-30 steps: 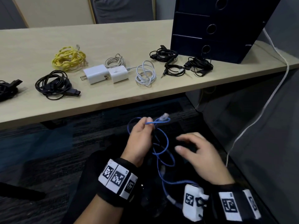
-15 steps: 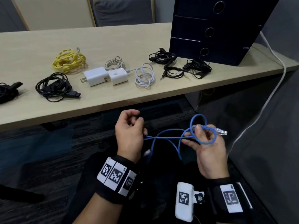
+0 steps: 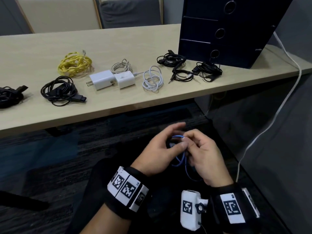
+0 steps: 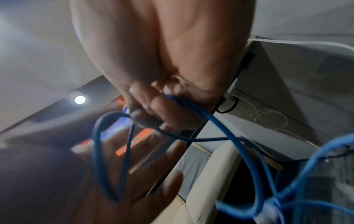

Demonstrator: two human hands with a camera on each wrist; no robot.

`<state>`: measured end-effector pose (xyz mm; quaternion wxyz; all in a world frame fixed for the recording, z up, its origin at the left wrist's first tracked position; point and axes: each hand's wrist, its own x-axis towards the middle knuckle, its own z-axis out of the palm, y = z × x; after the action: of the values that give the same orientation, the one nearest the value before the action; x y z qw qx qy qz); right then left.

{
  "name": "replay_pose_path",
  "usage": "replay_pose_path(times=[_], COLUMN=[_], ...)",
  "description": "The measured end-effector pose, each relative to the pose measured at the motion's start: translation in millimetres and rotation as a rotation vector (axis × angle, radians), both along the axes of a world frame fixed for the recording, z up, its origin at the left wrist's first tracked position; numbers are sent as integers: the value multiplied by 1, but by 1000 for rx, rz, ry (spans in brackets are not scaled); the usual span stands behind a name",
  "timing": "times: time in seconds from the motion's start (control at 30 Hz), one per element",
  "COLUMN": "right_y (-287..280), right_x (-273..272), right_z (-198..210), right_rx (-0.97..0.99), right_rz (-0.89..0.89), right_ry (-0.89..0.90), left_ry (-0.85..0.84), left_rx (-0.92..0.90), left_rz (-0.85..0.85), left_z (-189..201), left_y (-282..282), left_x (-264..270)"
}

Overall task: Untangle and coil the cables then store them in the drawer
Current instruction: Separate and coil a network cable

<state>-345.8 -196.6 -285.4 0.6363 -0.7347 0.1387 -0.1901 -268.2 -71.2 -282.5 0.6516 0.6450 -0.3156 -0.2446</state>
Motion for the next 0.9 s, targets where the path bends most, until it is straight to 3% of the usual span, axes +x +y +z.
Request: replay_pose_path(times=[0.1, 0.2, 0.3, 0.47, 0.6, 0.67, 0.77, 0.9], right_y=[-14, -29, -42, -47, -75, -90, -87, -66], right_x=[-1, -8, -15, -18, -33, -40, -29, -13], right_z=[7, 14, 18, 21, 29, 35, 24, -2], right_rx=[4, -3, -67, -191, -138, -143, -357, -512], right_rz=[-164, -287, -414, -593, -921, -1073, -880, -688], right_ry=[-106, -180, -251, -414, -524, -471, -444, 149], left_ry=[-141, -315, -317, -294, -223, -122, -6, -42], left_rx=[214, 410, 393, 437, 532, 472, 301, 247], left_rz=[19, 315, 580, 538, 620, 646, 647, 600], left_z=[-7, -17, -19, -17, -32, -36, -29, -15], left_y=[4, 9, 19, 22, 41, 49, 36, 14], left_x=[6, 18, 30, 34, 47, 49, 44, 36])
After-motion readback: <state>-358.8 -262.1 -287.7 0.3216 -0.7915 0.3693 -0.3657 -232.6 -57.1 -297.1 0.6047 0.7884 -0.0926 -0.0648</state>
